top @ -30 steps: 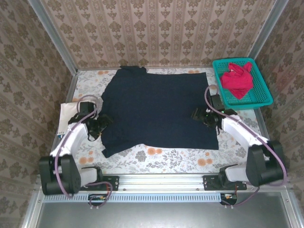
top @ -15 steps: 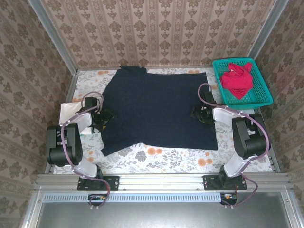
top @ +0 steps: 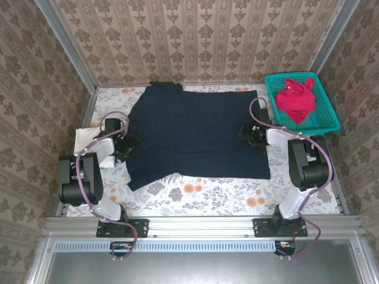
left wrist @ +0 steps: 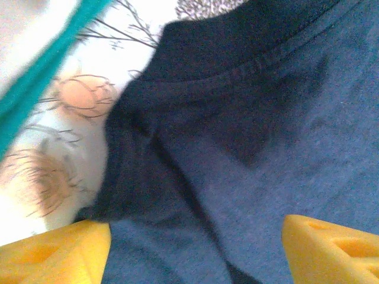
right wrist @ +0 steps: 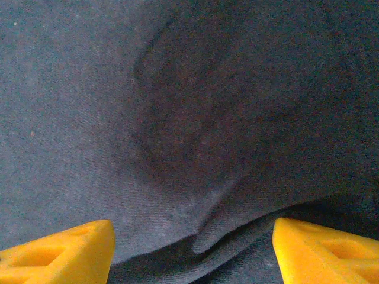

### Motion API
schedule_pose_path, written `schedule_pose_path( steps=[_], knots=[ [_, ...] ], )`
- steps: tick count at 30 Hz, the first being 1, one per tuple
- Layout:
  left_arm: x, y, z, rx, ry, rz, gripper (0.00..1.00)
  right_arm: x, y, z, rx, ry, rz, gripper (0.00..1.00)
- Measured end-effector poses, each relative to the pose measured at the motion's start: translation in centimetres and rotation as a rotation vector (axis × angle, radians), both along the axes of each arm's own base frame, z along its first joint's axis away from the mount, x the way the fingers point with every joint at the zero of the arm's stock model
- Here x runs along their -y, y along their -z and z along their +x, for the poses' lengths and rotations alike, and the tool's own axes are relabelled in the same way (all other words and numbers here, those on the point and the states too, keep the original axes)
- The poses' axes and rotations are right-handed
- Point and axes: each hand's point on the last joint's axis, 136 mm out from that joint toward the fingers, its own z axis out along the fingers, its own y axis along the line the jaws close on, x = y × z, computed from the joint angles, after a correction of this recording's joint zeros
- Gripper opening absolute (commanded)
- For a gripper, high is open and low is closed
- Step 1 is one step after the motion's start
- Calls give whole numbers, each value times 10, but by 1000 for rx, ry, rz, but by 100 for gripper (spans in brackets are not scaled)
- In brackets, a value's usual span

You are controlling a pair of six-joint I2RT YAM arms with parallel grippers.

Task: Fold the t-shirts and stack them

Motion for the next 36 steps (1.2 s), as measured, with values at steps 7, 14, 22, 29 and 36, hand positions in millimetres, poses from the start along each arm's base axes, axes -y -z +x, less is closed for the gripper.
schedule_pose_path(
  steps=[7,14,22,29,36],
  knots=[
    [-5,-66,-26,150,24,76,78,-8,-50,-10,126,-31,52,74],
    [15,-30,-98,-13,115,11,69,0,-85,-46,198,-20,54,73],
    [33,-2,-152,-146,128,-86,55,20,-77,-80,148,32,41,73],
    [26,4,-158,-187,113,-56,61,21,-74,-82,137,34,40,72],
    [12,3,-153,-164,81,-34,58,21,-74,-82,136,34,40,72]
  ],
)
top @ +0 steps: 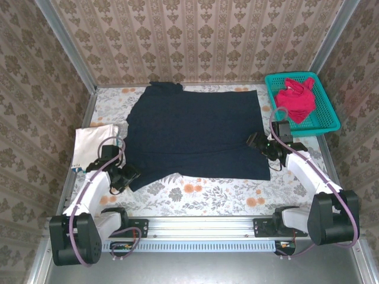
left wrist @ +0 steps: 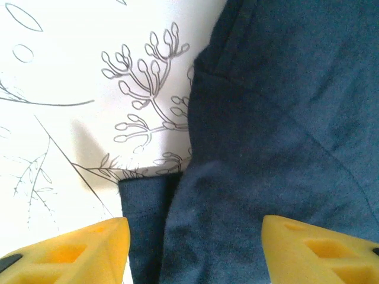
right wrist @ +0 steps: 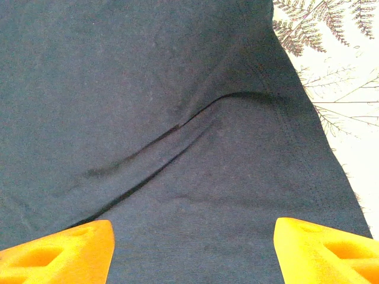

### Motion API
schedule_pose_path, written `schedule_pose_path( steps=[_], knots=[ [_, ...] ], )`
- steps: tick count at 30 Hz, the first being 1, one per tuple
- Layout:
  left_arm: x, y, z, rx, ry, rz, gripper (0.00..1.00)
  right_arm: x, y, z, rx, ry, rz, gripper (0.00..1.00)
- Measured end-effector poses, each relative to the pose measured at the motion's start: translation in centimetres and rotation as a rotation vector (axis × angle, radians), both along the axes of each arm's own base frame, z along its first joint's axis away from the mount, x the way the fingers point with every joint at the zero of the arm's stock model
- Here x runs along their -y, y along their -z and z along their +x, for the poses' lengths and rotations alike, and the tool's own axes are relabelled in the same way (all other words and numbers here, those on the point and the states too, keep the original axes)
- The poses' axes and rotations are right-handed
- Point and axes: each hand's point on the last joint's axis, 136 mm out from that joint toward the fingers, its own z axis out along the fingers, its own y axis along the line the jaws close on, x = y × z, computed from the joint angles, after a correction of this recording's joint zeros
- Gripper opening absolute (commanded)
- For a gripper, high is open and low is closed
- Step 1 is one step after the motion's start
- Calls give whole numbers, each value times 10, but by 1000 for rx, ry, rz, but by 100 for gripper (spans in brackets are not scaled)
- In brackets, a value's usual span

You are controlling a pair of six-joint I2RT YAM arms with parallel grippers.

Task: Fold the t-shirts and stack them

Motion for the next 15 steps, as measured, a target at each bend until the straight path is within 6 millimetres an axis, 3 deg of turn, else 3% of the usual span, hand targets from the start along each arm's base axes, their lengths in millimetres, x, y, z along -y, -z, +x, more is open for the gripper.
schedule_pose_path(
  steps=[15],
  knots=[
    [1,9,14,24,1,-25,42,0,0,0,-1,3,3,72]
  ],
)
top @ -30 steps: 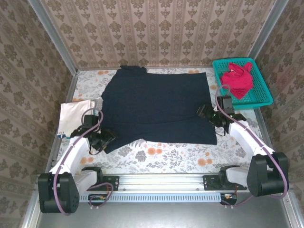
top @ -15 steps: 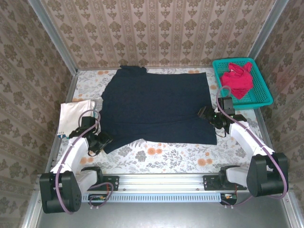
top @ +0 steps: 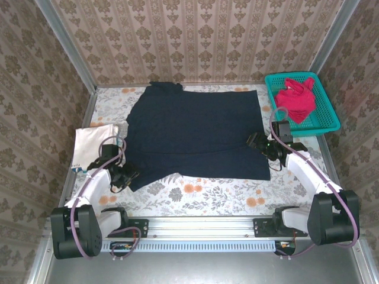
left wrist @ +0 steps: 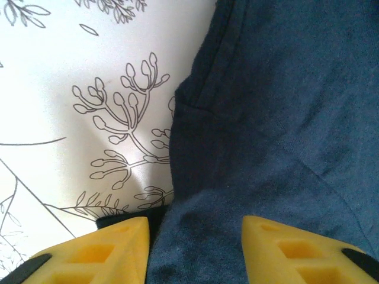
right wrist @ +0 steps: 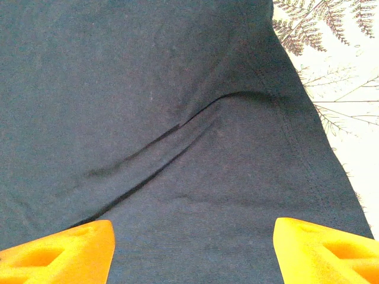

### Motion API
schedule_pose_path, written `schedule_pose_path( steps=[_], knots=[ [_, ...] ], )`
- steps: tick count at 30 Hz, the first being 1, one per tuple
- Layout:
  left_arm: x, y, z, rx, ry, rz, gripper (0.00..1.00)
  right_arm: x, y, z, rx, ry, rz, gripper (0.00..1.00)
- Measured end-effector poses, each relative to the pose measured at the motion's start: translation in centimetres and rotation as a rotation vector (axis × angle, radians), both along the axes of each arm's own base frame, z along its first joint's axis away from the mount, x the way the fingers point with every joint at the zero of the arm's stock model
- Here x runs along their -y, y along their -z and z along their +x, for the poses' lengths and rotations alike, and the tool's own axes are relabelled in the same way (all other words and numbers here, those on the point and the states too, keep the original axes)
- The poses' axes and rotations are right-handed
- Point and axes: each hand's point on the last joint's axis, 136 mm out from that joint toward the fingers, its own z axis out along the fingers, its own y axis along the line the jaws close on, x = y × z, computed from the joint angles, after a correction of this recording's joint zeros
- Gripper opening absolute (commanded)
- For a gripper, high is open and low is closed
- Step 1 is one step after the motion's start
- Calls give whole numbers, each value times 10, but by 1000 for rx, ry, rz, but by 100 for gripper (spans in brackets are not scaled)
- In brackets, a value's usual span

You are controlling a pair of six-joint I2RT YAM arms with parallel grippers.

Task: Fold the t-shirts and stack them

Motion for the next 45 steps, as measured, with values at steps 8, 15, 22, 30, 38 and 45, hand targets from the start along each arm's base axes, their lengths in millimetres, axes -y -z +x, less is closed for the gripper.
schedule_pose_path(
  steps=[8,15,22,30,38,45],
  knots=[
    [-1,10,-5,-16,-5,-1,41,-1,0,0,-1,-1,6,72],
    [1,11,-10,-15,-6,-11,36,-1,0,0,-1,-1,7,72],
    [5,13,-10,-6,-22,-47,22,-2,6,-4,-16,0,12,72],
    [6,10,-12,1,-20,-57,0,-1,2,-11,-11,11,21,72],
    [7,3,-22,-4,-17,-58,0,17,2,-51,-62,135,-13,67],
    [8,-8,-20,12,-18,-64,0,26,24,-93,-188,214,-21,59]
  ],
)
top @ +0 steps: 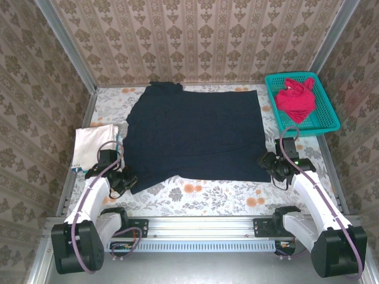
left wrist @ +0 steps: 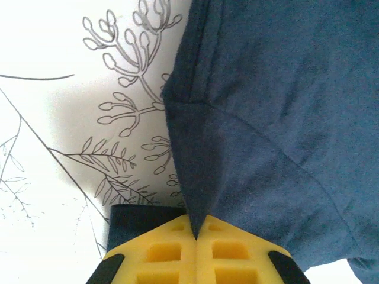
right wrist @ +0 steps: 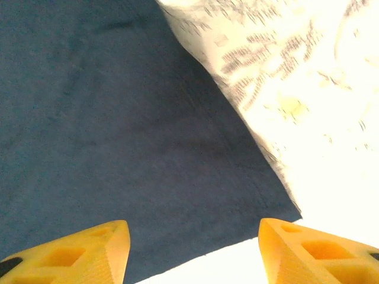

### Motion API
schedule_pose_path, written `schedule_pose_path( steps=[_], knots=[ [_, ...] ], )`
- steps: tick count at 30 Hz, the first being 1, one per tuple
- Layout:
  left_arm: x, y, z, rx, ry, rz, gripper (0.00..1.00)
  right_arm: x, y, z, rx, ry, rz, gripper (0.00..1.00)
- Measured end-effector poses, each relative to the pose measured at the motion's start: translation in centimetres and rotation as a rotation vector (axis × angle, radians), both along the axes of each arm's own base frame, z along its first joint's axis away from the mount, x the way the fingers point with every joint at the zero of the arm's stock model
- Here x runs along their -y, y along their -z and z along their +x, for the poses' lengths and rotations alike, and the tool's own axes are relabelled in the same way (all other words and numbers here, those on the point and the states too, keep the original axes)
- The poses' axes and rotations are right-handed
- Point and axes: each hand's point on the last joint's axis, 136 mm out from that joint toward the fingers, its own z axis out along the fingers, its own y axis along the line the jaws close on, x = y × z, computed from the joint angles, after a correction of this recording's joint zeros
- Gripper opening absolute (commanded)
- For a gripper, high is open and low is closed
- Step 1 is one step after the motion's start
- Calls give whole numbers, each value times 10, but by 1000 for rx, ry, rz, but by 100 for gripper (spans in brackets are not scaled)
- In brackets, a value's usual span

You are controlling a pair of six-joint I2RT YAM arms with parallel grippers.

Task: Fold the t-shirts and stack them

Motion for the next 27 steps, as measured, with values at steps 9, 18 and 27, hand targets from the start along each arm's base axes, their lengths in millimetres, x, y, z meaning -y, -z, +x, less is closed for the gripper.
schedule_pose_path(
  steps=[9,18,27],
  knots=[
    [0,-14,7,33,-2,-1,0,2,39,-22,-170,63,16,49],
    [0,-15,7,37,-11,-10,0,7,59,-24,-226,108,20,42],
    [0,-15,7,38,-11,-10,0,8,68,-17,-219,125,26,18]
  ],
)
